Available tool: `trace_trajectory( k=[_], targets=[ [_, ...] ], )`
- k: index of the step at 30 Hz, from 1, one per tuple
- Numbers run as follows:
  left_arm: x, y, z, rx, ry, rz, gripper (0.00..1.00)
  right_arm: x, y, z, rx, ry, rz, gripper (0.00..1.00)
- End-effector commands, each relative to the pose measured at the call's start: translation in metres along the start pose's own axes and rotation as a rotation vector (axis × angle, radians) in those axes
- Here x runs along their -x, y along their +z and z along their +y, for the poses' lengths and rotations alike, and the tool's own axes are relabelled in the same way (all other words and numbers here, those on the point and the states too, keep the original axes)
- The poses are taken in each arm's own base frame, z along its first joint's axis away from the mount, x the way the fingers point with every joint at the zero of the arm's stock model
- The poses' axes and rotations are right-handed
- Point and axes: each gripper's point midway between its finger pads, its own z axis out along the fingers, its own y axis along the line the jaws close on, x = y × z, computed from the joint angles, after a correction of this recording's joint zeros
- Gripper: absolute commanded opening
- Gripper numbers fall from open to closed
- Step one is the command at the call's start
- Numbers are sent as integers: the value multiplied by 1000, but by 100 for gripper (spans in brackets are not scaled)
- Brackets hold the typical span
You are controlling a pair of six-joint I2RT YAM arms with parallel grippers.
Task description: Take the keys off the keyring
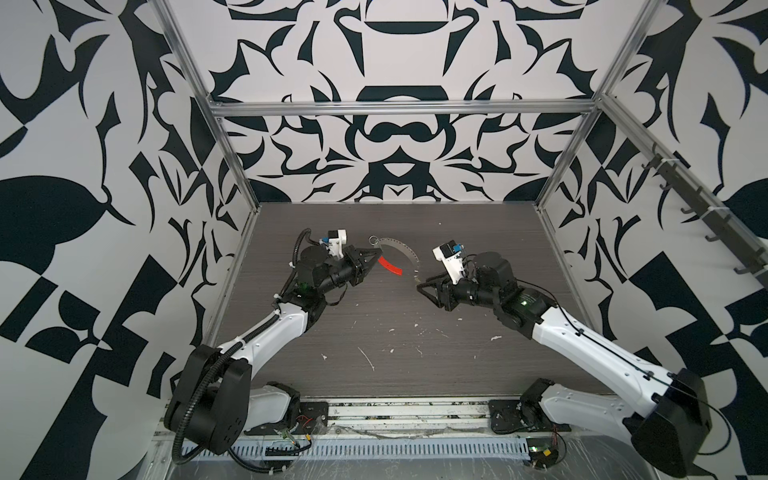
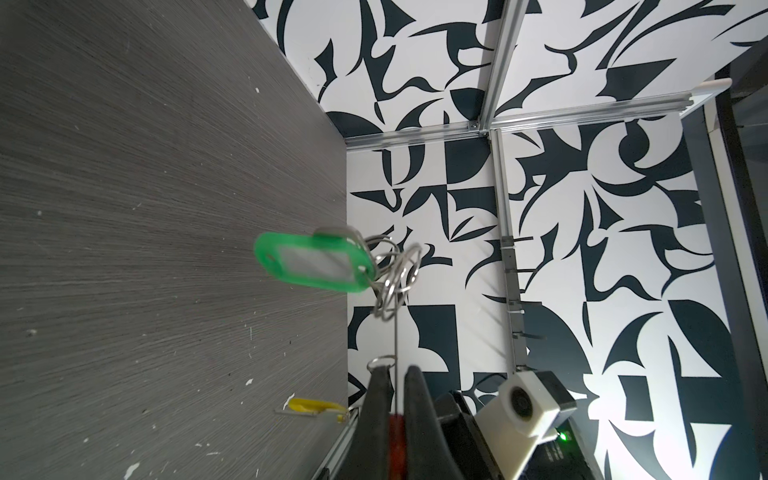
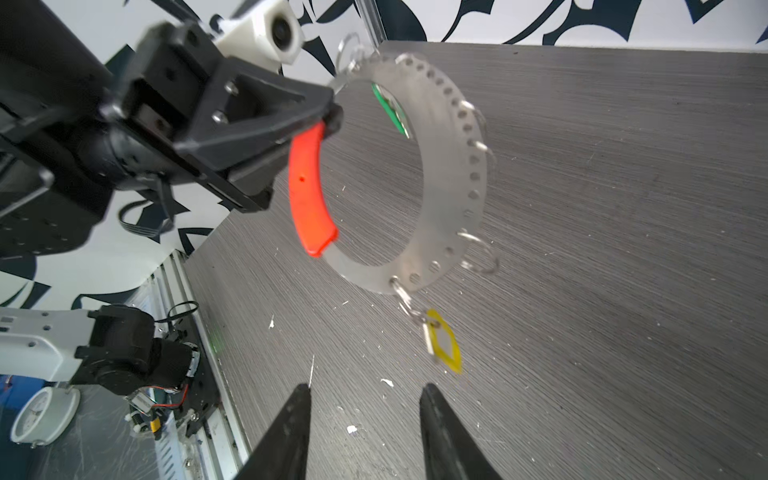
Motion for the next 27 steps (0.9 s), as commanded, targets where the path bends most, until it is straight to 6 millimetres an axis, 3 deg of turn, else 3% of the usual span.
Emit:
trace_trajectory(
  k=[1,15,27],
  targets=[
    [4,-4,-26,-63,19,-16,0,27,-2,8,4,-63,-67,42],
    [2,-6,-27,-70,15,-10,0,47,0,12,11,-102,-136,32],
    [2,-6,-26,-80,5,-7,0,52,6,14,32,-113,-148,24]
  ],
)
